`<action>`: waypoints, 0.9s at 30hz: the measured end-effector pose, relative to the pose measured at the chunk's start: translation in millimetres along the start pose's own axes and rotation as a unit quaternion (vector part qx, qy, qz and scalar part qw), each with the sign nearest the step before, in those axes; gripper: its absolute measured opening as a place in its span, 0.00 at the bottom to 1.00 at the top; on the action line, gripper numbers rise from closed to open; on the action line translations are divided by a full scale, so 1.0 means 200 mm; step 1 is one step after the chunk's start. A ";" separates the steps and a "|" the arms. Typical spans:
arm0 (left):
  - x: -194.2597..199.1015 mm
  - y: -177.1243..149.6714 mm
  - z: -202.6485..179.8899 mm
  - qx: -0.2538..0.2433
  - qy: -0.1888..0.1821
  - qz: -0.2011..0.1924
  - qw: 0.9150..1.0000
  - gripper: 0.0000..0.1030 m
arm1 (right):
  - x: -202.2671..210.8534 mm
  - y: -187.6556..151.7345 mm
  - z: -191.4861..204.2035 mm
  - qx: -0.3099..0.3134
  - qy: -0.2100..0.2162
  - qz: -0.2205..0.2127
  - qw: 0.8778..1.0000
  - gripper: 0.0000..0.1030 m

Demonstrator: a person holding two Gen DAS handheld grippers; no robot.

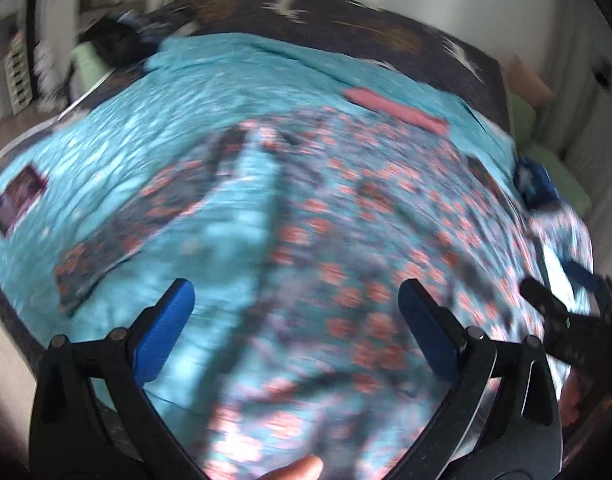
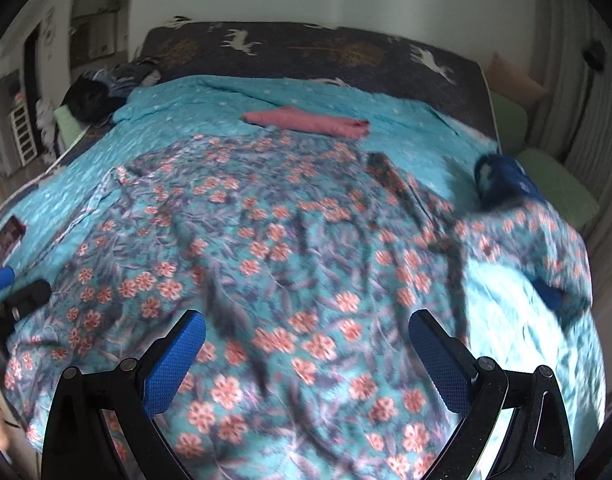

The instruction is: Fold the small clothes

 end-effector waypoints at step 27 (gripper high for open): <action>-0.30 -0.02 0.67 0.362 -0.116 0.121 0.917 0.98 | -0.20 0.32 0.65 0.160 0.123 -0.023 0.979 0.92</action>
Point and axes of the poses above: each gripper's, at about its wrist camera, not at the fingertips, and x roughly against the way its jaws point, z to its left, y to its top, the point moved 4 cm from there along -x, roughly the way its jaws point
